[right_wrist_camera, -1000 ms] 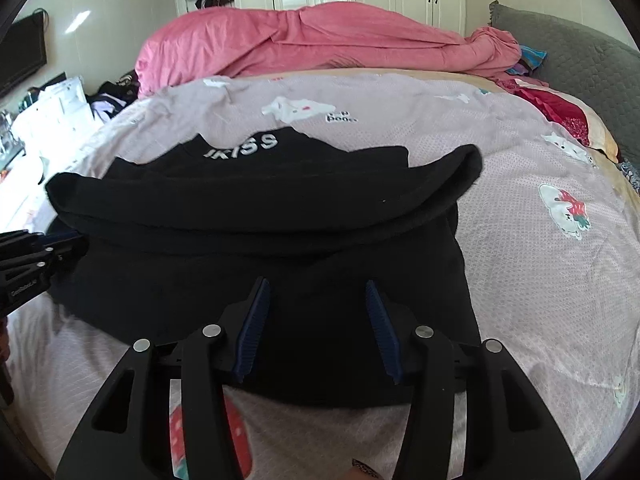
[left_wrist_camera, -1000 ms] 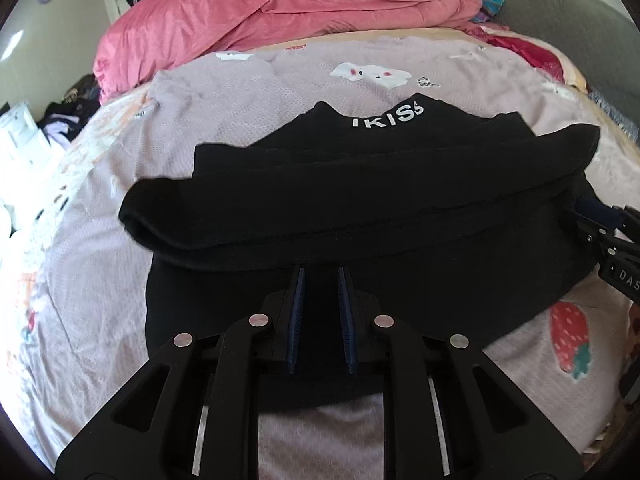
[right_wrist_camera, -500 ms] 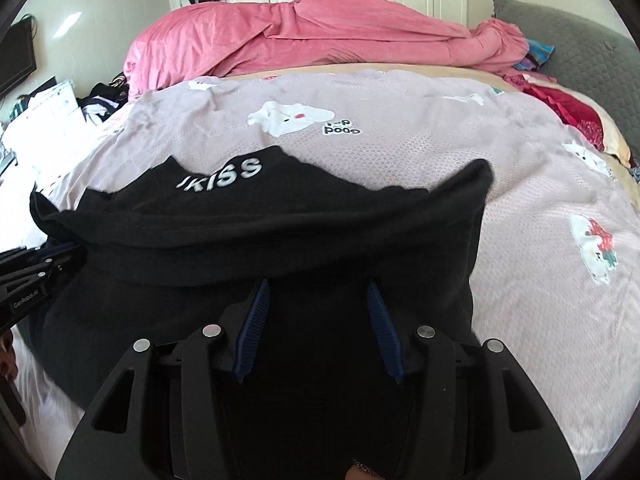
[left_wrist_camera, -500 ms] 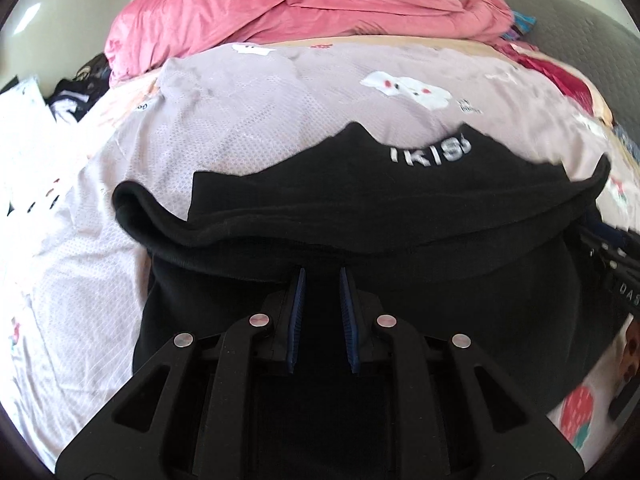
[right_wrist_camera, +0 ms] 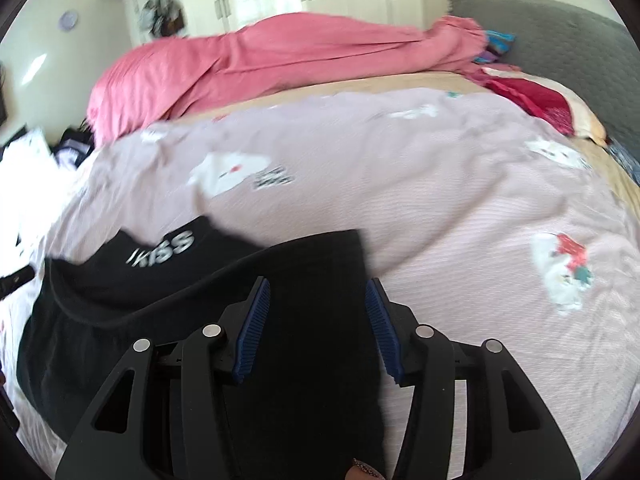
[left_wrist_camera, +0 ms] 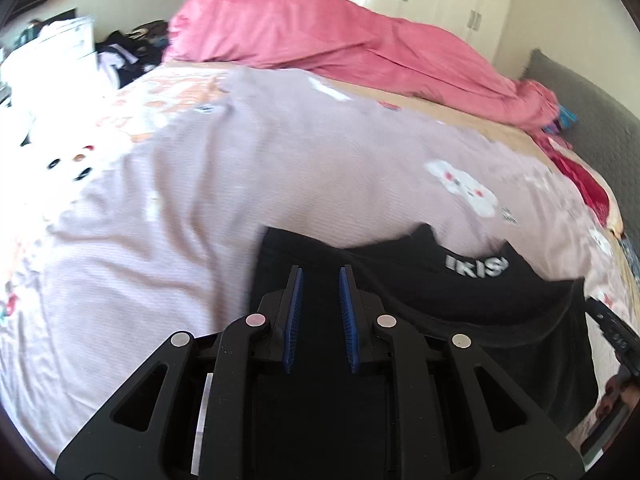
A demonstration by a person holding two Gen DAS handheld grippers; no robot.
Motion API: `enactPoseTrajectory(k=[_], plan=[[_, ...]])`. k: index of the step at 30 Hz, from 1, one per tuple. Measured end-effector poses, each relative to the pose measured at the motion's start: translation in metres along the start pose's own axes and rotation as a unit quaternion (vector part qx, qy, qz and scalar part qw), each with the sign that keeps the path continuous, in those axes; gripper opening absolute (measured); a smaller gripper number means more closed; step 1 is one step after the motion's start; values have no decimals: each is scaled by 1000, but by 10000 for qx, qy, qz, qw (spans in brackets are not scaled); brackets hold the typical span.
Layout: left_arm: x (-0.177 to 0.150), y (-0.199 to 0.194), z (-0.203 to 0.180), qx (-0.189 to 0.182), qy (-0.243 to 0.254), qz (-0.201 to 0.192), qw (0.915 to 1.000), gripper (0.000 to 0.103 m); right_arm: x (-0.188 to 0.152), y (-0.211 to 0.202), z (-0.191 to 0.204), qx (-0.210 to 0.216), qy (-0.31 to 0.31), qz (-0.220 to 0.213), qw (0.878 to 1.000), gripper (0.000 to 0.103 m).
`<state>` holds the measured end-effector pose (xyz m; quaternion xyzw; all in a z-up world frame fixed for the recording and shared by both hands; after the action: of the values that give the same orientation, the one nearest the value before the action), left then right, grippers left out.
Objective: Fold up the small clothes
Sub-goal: 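Grasp the folded edge with both grippers and pull it straight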
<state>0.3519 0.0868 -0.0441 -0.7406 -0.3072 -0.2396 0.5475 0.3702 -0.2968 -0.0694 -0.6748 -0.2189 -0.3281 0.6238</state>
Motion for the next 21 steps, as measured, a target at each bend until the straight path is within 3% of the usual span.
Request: enactPoseTrajectory(k=[4,7,10,14,16,17,19,21], plan=[[1,-3,36,51,-221,28,9997,15,-5,14,-21,36,136,296,9995,49],[-7,7,47,-127,-278,321,9990,18,-12,22,-16,368,114,462,9982,59],[-13,21,46,-114,-167,602,9980,22,-16,32,-10,376,35,639,9972,59],[-14,32,39,-462,-290,684,9962,26,-13,41,-8,526,248,729,9956,64],[-14,38,37,-441,-257,698,9963,26,-11,47,-9,590,394,784,9944,64],[-14,40,38,-443,-284,679,9963,26,-10,48,-9,611,419,796,9941,62],[-13,42,40,-527,-442,613,9957,9,-8,49,-5,736,399,805,9932,39],[-14,42,42,-563,-522,588,9953,5,-5,44,-3,742,356,707,9941,17]])
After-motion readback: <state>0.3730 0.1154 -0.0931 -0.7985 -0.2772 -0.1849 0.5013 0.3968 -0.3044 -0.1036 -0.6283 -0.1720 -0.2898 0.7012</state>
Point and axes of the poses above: each gripper's, at about its wrist camera, not at the fingertips, and y roughly the way its jaws point, z to its left, x to its top, the point moved 7 cm from there along y, roughly the way its jaws point, and after that the axes turned 12 degrees about -x, right-handed, at the moved point
